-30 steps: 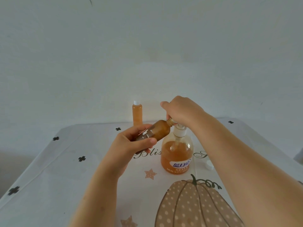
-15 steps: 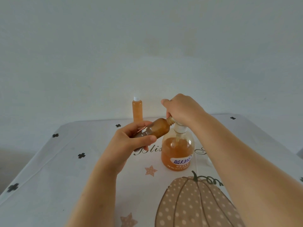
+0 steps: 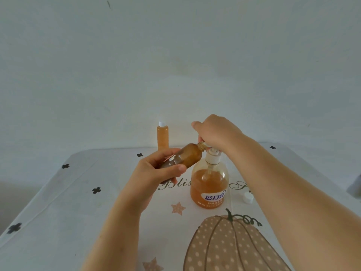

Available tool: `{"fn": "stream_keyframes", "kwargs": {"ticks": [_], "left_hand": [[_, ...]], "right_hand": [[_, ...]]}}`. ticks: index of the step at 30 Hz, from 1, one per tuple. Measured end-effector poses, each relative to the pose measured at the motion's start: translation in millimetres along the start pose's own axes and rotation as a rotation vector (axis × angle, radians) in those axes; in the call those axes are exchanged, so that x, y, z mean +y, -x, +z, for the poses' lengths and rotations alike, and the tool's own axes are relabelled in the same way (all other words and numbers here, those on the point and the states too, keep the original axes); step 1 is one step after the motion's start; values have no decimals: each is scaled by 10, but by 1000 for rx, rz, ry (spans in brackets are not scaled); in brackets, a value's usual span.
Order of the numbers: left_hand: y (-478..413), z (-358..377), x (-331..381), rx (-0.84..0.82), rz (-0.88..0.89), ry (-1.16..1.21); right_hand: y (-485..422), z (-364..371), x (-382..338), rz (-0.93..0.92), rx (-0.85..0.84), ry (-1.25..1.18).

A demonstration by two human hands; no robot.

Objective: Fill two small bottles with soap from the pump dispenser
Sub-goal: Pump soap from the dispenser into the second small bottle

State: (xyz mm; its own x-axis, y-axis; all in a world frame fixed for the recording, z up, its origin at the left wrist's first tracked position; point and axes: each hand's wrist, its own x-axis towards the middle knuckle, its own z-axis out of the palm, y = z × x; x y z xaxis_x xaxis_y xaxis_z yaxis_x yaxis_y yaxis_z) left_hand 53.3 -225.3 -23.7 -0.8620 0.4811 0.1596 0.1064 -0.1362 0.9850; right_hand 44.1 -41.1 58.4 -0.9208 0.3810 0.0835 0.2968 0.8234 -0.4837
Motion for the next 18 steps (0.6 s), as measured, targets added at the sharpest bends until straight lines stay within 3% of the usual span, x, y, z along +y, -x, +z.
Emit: {"fn": "stream_keyframes", "kwargs": {"ticks": [18], "left_hand": [[-31,-50,-39,-21,-57,-118]], "right_hand": [[-67,162,79,-14,42,-19]]}}
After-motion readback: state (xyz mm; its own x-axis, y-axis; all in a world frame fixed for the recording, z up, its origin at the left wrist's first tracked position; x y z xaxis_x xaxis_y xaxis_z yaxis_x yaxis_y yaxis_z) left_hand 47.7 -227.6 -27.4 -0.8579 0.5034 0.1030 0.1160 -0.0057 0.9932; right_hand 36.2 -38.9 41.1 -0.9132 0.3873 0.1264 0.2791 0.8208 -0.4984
